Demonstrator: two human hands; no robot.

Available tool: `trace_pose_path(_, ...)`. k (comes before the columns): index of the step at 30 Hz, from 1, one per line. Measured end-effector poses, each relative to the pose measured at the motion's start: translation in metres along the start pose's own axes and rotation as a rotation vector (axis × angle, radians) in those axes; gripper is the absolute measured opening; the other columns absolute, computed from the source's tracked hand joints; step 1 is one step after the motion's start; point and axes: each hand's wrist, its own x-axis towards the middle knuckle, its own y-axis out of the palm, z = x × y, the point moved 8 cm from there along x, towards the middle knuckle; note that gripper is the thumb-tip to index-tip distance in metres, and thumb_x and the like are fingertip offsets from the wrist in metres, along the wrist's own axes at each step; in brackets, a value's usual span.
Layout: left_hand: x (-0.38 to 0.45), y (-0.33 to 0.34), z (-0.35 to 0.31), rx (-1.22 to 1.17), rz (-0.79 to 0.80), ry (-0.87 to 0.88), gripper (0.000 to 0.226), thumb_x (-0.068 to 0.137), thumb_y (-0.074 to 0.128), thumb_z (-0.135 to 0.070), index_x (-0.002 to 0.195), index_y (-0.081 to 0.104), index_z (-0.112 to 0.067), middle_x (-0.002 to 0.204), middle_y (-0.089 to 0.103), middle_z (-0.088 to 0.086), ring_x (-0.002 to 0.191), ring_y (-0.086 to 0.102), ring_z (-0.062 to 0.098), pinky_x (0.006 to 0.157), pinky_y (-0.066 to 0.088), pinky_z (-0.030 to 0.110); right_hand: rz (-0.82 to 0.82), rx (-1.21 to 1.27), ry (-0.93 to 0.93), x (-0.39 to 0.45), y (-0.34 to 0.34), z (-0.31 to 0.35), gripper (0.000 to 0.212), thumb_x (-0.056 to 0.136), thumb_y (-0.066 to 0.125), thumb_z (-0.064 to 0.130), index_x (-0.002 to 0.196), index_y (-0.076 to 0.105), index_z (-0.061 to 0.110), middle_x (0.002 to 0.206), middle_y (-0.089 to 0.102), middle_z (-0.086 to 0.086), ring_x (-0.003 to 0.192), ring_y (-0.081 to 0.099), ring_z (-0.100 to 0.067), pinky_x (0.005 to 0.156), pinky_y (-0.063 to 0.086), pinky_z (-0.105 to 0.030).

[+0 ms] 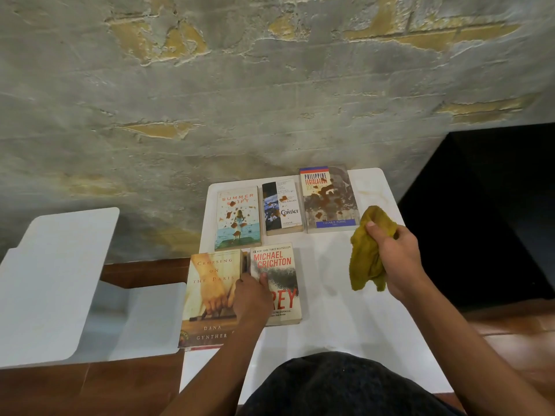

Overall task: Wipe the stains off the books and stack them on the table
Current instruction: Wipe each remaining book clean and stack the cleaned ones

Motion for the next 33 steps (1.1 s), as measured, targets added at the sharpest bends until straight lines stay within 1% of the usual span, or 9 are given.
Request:
trace_pose_path(6,-0.001,-0.001,0.003,0.003,-0.012,-0.009,0.044,0.103,0.039,-0.05,0.122,0.051,-0.011,0.109,0.06,0.008,0.1,0.064,0.024,0.081,0.058,0.042,0.021,-0.028,-0.018,-0.006,0.008,0.006,0.039,0.093,0.067,0.043,0.124,0.05,0.026,0.118,0.062,-0.001,0.104,0.063,-0.026,0.09,0.055,-0.048)
trace_pose_path(9,-0.004,-0.001,0.001,-0.03,-0.028,-0.003,0.05,0.102,0.04,-0.054,0.126,0.046,-0.01,0.112,0.06,0.01,0.101,0.064,0.027,0.082,0.058,0.046,0.034,-0.009,-0.021,-0.007,0.005,0.005,0.036,0.093,0.068,0.04,0.122,0.053,0.024,0.112,0.065,-0.001,0.1,0.065,-0.024,0.081,0.056,-0.041)
trace_pose_path(14,-0.01,0.001,-0.006,-0.038,-0.031,-0.013,0.071,0.096,0.043,-0.064,0.139,0.032,-0.009,0.129,0.054,0.015,0.115,0.058,0.031,0.092,0.053,0.05,0.025,-0.01,-0.04,-0.008,0.002,0.005,0.035,0.093,0.067,0.039,0.121,0.051,0.025,0.103,0.062,0.007,0.09,0.063,-0.016,0.065,0.051,-0.031)
trace_pose_path(17,-0.014,0.003,-0.014,-0.045,-0.006,-0.008,0.081,0.091,0.05,-0.068,0.14,0.027,-0.008,0.135,0.048,0.017,0.122,0.052,0.034,0.099,0.049,0.051,0.028,-0.029,-0.045,-0.007,0.002,0.006,0.037,0.093,0.067,0.041,0.121,0.048,0.028,0.102,0.058,0.009,0.09,0.06,-0.015,0.076,0.052,-0.038)
trace_pose_path(19,-0.017,0.006,-0.016,-0.049,0.029,-0.033,0.096,0.085,0.056,-0.072,0.146,0.018,-0.008,0.142,0.04,0.018,0.131,0.044,0.036,0.103,0.043,0.051,0.034,-0.025,-0.045,-0.008,0.002,0.006,0.037,0.092,0.068,0.041,0.121,0.048,0.028,0.103,0.059,0.008,0.092,0.061,-0.016,0.081,0.054,-0.042)
trace_pose_path(23,-0.019,0.009,-0.016,-0.02,0.081,-0.049,0.123,0.071,0.064,-0.081,0.151,0.002,-0.01,0.151,0.029,0.019,0.14,0.035,0.038,0.109,0.038,0.054,0.042,-0.013,-0.059,-0.01,0.003,0.006,0.034,0.091,0.069,0.04,0.117,0.049,0.029,0.101,0.06,0.01,0.092,0.061,-0.016,0.08,0.053,-0.041)
trace_pose_path(26,-0.023,0.013,-0.019,0.062,0.159,-0.03,0.141,0.064,0.065,-0.086,0.152,-0.019,-0.016,0.154,0.022,0.022,0.143,0.03,0.041,0.11,0.037,0.054,0.047,-0.013,-0.061,-0.012,0.006,0.005,0.035,0.091,0.07,0.04,0.118,0.05,0.029,0.107,0.061,0.005,0.095,0.062,-0.018,0.083,0.054,-0.042)
trace_pose_path(29,-0.028,0.016,-0.024,0.163,0.192,-0.03,0.147,0.06,0.066,-0.088,0.15,-0.029,-0.02,0.153,0.021,0.022,0.142,0.03,0.039,0.109,0.038,0.051,0.045,-0.02,-0.062,-0.014,0.007,0.005,0.038,0.091,0.069,0.041,0.121,0.049,0.028,0.112,0.06,0.002,0.099,0.062,-0.023,0.086,0.054,-0.044)
trace_pose_path(33,-0.028,0.014,-0.026,0.186,0.187,-0.038,0.146,0.063,0.07,-0.083,0.15,-0.027,-0.016,0.149,0.025,0.022,0.139,0.034,0.037,0.106,0.041,0.048,0.048,-0.015,-0.058,-0.014,0.005,0.004,0.038,0.091,0.07,0.041,0.12,0.048,0.029,0.111,0.06,0.003,0.101,0.062,-0.023,0.088,0.055,-0.045)
